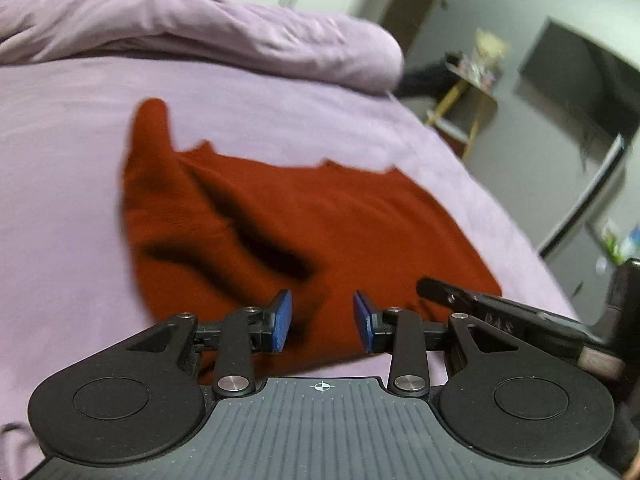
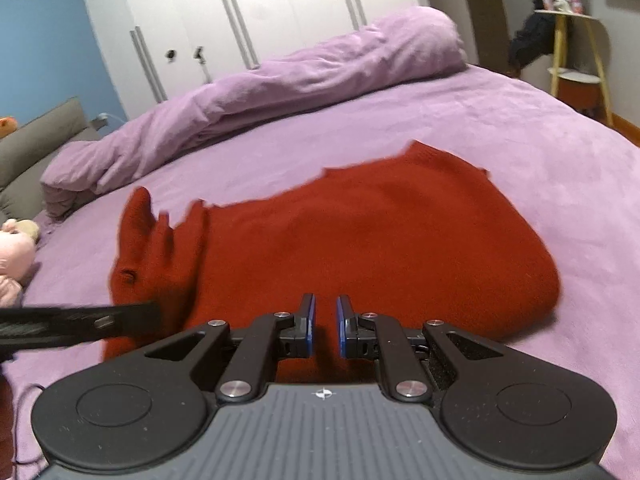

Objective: Fold small clothes

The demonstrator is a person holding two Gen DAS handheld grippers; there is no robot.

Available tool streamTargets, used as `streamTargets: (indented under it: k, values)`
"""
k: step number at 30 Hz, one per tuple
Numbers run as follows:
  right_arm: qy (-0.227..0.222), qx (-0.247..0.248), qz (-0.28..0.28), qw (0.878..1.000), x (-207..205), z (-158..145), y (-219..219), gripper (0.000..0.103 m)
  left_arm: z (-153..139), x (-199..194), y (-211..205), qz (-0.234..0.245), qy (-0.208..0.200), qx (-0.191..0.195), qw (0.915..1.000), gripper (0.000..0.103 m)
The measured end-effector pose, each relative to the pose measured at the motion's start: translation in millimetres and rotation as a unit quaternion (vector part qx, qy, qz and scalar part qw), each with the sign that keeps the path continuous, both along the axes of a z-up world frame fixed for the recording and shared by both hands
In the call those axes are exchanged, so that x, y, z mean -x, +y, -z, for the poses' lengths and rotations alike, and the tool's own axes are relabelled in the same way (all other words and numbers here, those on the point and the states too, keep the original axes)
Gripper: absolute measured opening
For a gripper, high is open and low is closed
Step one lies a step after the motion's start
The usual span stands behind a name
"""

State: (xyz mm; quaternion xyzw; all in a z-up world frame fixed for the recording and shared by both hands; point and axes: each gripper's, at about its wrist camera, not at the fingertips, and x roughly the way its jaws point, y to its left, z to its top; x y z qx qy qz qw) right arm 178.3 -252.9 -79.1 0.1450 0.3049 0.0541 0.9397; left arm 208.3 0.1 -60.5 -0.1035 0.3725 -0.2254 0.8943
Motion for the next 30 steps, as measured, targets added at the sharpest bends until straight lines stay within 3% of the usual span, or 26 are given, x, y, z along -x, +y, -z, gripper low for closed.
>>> streamTargets:
  k: [3,5,7,9,11,13,15,20,21,23,25,28,30]
  values:
    - [-0.026,-0.004,-0.053,0.998,-12.4,-19.3,26.6,0.012,-1.9,12.1,45.0,-0.072,0.001,0.01,0.9974,0.038]
    - [-0.035,-0.002,-0.1,0.994,-25.0,-29.7,50.8,0.022,4.5,14.4,70.5,-0.115,0.01,0.002,0.9933,0.038]
    - [-0.019,0.003,-0.14,0.99,-43.7,-31.3,73.8,0.045,16.3,11.9,93.1,-0.159,0.039,0.001,0.9865,0.038]
    - [-0.002,0.028,-0.149,0.989,-57.2,-28.8,91.2,0.046,25.9,11.9,113.0,-0.201,0.063,0.011,0.9775,0.037]
    - [-0.019,0.051,-0.153,0.987,-58.2,-31.2,100.9,0.047,30.2,15.8,133.4,-0.231,0.07,0.033,0.97,0.038]
    - [-0.032,0.058,-0.169,0.983,-54.4,-30.4,106.9,0.056,36.8,16.6,144.8,-0.254,0.075,0.056,0.9626,0.039]
    - [-0.029,0.08,-0.187,0.979,-52.9,-24.1,119.6,0.057,43.0,17.4,155.8,-0.276,0.083,0.069,0.9551,0.039]
    - [-0.034,0.153,-0.213,0.964,-49.0,-8.8,158.0,0.058,44.8,23.4,161.4,-0.285,0.088,0.086,0.9504,0.039]
    - [-0.041,0.164,-0.212,0.962,-49.7,-6.6,164.5,0.057,46.1,19.5,163.1,-0.283,0.089,0.088,0.9508,0.039]
    - [-0.058,0.177,-0.206,0.961,-51.4,-5.7,173.1,0.045,45.4,14.1,162.4,-0.277,0.088,0.087,0.9528,0.039]
    - [-0.06,0.173,-0.193,0.964,-55.4,-5.8,174.1,0.009,44.8,8.1,158.9,-0.265,0.088,0.081,0.9569,0.039]
    - [-0.081,0.123,-0.152,0.977,-53.6,-13.6,152.4,0.007,41.9,-0.4,145.0,-0.246,0.084,0.066,0.9633,0.039]
    - [-0.095,0.026,-0.092,0.991,-46.6,-24.2,113.5,0.007,38.1,-6.7,131.8,-0.233,0.076,0.057,0.9678,0.039]
